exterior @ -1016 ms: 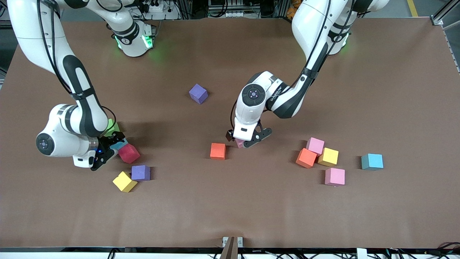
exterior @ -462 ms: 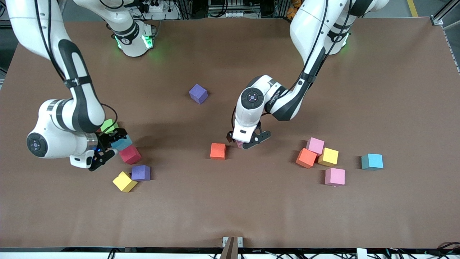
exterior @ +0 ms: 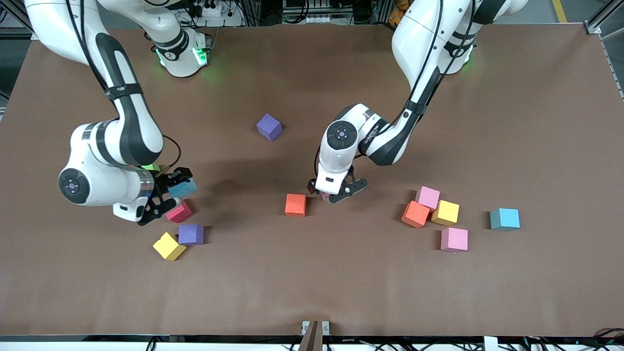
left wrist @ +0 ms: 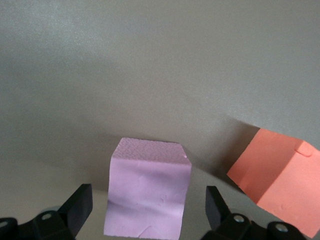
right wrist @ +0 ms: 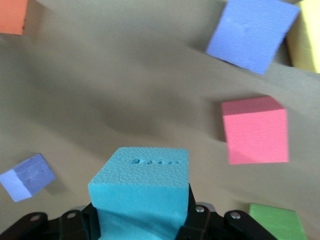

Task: Form number 2 with 11 blocks
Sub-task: 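Grasp the light pink block with the left gripper and lift it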

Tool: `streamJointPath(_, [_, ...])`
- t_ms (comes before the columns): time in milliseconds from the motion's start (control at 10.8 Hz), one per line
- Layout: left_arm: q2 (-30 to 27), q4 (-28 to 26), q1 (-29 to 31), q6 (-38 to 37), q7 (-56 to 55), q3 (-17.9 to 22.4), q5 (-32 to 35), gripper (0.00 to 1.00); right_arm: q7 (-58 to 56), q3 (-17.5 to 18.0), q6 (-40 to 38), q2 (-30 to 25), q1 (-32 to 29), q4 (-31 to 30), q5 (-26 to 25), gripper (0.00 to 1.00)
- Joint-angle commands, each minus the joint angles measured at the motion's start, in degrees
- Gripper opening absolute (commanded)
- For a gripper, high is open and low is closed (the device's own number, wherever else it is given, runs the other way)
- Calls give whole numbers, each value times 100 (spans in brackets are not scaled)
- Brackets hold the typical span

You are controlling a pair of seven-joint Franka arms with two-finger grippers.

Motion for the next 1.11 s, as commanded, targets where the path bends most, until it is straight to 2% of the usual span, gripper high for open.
streamJointPath(0, [132, 133, -3, 20, 323, 16, 118, 94, 407, -24, -37, -144, 199, -105, 170, 29])
streamJointPath(92, [124, 133, -12, 20, 316, 25, 118, 79, 575, -24, -28, -171, 278, -105, 171, 29])
streamJointPath(277, [124, 133, -3, 20, 316, 16, 109, 74, 804, -24, -19, -188, 410, -105, 179, 29])
streamJointPath(462, [19, 99, 58, 20, 394, -19, 171, 58, 1058, -24, -11, -206, 533, -97, 179, 29])
streamJointPath(647, [-296, -155, 190, -41, 666, -141, 215, 56, 1296, -33, -11, -215, 673, -105, 371, 29])
streamJointPath(1016, [-1718, -1603, 559, -68, 1168, -834, 206, 56, 1980, -33, 16, -302, 981, -123, 417, 29])
